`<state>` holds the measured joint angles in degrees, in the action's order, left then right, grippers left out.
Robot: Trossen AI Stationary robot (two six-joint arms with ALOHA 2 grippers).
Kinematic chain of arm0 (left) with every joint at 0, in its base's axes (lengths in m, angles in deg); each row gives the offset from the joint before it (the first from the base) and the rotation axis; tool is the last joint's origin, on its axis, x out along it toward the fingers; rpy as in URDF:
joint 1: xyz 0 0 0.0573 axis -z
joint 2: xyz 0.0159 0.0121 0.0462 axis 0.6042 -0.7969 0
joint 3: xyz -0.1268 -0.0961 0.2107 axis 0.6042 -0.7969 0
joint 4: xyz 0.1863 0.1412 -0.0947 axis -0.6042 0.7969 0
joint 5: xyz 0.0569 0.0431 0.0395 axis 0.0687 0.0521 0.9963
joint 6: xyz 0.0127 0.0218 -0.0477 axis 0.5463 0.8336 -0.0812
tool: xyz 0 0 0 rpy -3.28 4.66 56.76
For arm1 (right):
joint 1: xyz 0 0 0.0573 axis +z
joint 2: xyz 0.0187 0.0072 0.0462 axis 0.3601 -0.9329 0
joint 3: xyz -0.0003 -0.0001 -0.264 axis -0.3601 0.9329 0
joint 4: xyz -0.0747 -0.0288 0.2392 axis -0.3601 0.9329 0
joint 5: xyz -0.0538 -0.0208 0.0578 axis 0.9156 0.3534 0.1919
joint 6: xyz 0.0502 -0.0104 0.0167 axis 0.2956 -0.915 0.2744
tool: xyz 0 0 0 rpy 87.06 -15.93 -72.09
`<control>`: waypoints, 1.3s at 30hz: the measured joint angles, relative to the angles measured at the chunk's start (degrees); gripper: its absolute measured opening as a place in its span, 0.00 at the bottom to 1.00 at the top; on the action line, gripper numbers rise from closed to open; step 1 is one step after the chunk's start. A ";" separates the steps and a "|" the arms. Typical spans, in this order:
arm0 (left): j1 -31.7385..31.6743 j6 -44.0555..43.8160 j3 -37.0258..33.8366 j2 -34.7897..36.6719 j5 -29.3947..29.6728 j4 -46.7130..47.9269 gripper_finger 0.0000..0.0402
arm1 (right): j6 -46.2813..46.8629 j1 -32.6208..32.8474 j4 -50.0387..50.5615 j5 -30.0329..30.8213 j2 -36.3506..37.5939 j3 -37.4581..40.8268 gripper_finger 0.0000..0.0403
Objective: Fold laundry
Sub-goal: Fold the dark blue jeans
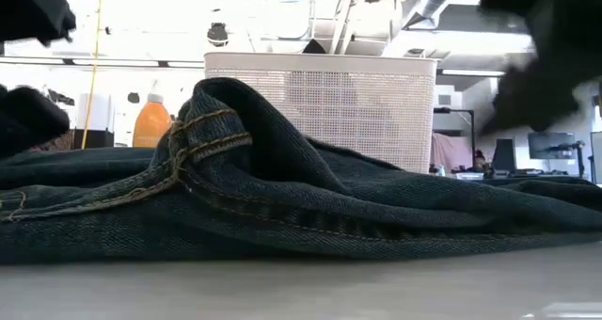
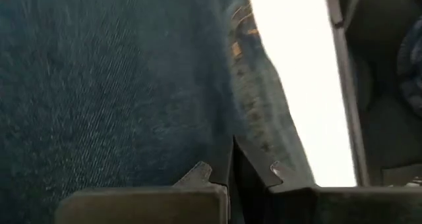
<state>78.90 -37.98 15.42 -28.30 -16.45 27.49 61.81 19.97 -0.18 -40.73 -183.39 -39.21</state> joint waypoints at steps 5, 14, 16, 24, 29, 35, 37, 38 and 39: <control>0.00 3.45 0.04 3.16 0.88 0.11 0.00 | -15.18 -0.21 -18.11 9.10 1.13 -0.18 0.41; -0.02 5.67 0.20 7.34 3.06 -1.08 0.00 | -26.26 -9.17 -38.81 3.01 -12.90 -1.54 0.41; -0.03 4.02 0.22 6.61 3.19 -0.76 0.00 | -26.25 -11.59 -39.17 1.39 -16.57 -3.18 0.41; 1.27 -7.22 0.22 -0.71 2.93 3.92 0.00 | -22.90 -17.15 -30.64 0.39 -23.97 -8.75 0.41; 1.36 -11.72 0.41 -5.99 2.39 1.89 0.00 | -11.02 -17.17 -14.83 1.12 -22.35 -9.16 0.41; 0.89 -7.73 0.42 -7.95 3.67 -3.86 0.00 | 1.51 -12.40 4.06 6.35 -19.01 -9.32 0.41; 0.26 -5.67 0.34 -7.39 3.76 -5.06 0.00 | 5.67 -10.61 10.29 9.36 -17.65 -9.22 0.41; -0.09 -4.73 0.35 -7.17 3.76 -5.70 0.00 | 7.87 -9.79 13.56 10.82 -17.01 -9.07 0.41; -0.58 -3.63 0.35 -7.01 3.76 -6.43 0.00 | 10.36 -8.98 16.89 11.91 -16.32 -8.98 0.41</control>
<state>78.33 -41.61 15.77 -35.31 -12.69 21.06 72.17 10.99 16.71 -28.82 -199.70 -48.19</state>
